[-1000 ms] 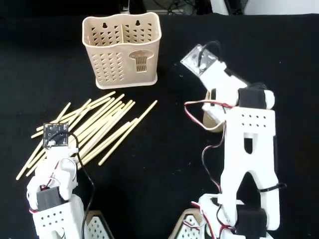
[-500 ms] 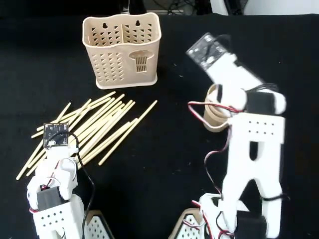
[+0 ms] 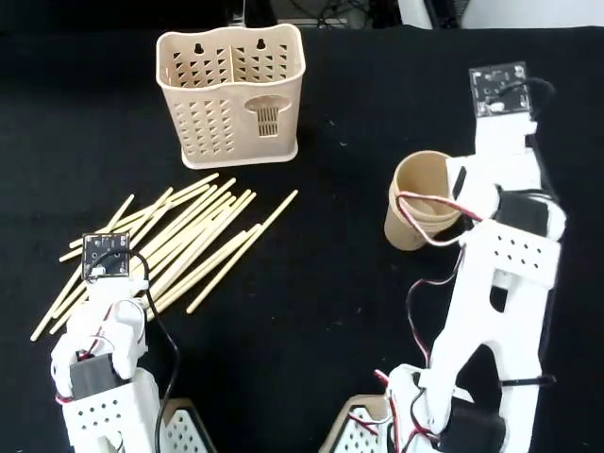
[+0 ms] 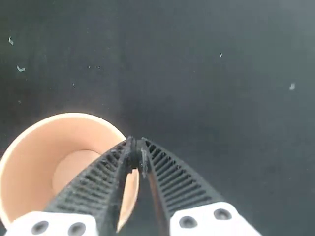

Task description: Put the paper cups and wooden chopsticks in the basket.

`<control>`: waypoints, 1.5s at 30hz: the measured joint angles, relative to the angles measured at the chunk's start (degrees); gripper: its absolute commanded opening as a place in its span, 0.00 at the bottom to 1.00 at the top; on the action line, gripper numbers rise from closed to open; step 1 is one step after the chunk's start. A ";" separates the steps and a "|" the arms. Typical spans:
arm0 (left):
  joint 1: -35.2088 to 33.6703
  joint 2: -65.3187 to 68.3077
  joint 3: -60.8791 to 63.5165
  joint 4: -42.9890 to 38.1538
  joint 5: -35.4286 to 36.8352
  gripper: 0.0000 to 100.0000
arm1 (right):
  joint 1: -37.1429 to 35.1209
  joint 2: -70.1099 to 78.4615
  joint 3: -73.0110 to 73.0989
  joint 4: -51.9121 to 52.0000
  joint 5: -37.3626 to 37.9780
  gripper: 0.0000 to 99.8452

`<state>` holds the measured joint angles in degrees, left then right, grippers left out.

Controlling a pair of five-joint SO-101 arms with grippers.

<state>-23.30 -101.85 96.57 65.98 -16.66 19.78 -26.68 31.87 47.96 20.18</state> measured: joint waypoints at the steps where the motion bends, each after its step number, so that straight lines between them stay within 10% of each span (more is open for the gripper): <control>1: 0.00 0.00 0.00 0.00 0.00 0.04 | 0.00 -0.09 1.23 -1.49 -1.76 0.01; 21: 0.00 0.00 0.00 0.00 0.00 0.04 | -5.54 -35.96 41.49 -28.92 -2.55 0.01; 45: 0.00 0.00 0.00 0.00 0.00 0.04 | -5.36 -20.57 43.34 -47.38 -2.55 0.01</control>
<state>-23.30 -101.85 96.57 65.98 -16.66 14.42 -47.25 75.21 0.57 17.63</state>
